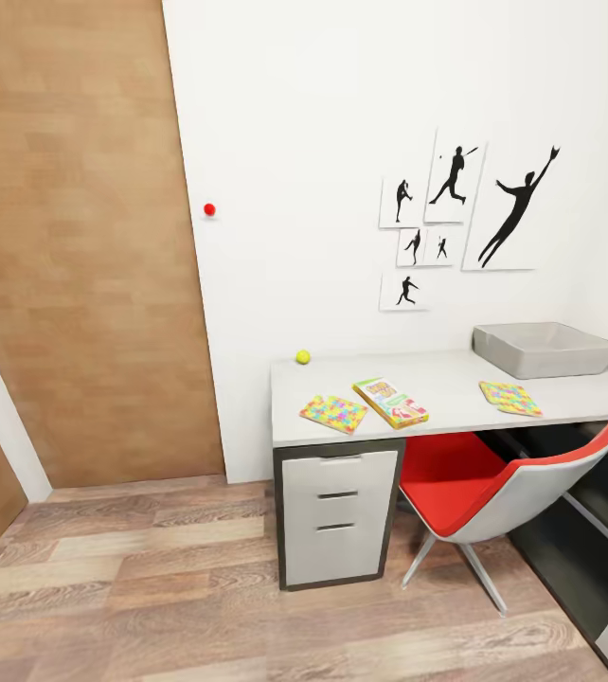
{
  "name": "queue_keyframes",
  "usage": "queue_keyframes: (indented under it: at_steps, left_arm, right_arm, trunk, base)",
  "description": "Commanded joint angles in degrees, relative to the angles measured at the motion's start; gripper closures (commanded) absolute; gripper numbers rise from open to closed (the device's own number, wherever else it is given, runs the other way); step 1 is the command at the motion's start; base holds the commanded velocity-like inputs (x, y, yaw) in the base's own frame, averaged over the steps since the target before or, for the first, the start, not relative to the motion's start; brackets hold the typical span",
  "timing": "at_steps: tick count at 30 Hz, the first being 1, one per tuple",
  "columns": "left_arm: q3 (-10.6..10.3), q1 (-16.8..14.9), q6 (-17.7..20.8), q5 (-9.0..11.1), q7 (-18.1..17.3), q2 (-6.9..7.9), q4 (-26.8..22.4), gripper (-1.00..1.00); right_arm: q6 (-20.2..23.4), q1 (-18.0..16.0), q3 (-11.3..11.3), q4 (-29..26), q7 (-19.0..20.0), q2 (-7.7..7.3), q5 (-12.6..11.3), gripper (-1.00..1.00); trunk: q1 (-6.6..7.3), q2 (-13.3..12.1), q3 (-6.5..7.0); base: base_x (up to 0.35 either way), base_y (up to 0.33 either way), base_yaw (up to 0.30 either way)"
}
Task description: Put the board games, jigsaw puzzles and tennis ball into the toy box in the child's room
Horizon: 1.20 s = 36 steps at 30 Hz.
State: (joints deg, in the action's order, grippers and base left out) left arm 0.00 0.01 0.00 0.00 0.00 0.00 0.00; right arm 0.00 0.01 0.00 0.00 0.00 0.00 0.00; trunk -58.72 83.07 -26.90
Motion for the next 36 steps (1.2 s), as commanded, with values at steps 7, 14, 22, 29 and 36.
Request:
queue_keyframes:
  at_steps: [7, 14, 22, 29, 36]
  left_arm:
    - [0.28, 0.08, 0.18, 0.41, 0.00, -0.35, -0.09, -1.00]
    - [0.18, 0.01, 0.00, 0.39, 0.00, -1.05, -0.09, -1.00]
    - [0.33, 0.00, -0.08, 0.43, 0.00, -1.08, -0.09, -1.00]
    - [0.34, -0.01, -0.09, 0.44, 0.00, -1.03, -0.09, -1.00]
    - [0.28, -0.01, 0.06, 0.38, 0.00, -1.00, -0.09, -1.00]
  right_arm:
    - [0.20, -0.10, -0.09, 0.00, 0.38, 0.28, -0.39, -1.00]
    - [0.43, -0.10, -0.53, 0.00, 0.64, 1.99, -0.41, -1.00]
    - [0.59, -0.10, -0.36, 0.00, 0.92, 2.19, -0.33, -1.00]
    - [0.52, -0.10, -0.32, 0.00, 0.82, 2.23, -0.45, -1.00]
    - [0.39, -0.10, -0.22, 0.00, 0.63, 1.89, -0.31, -1.00]
  trunk:
    - [0.00, 0.01, -0.03]
    - [0.00, 0.01, -0.03]
    - [0.00, 0.01, -0.03]
    - [0.00, 0.01, -0.03]
    - [0.22, -0.39, 0.15]
  base:
    - [0.000, 0.000, 0.000]
    - [0.000, 0.000, 0.000]
    - [0.000, 0.000, 0.000]
    - [0.000, 0.000, 0.000]
    - [0.000, 0.000, 0.000]
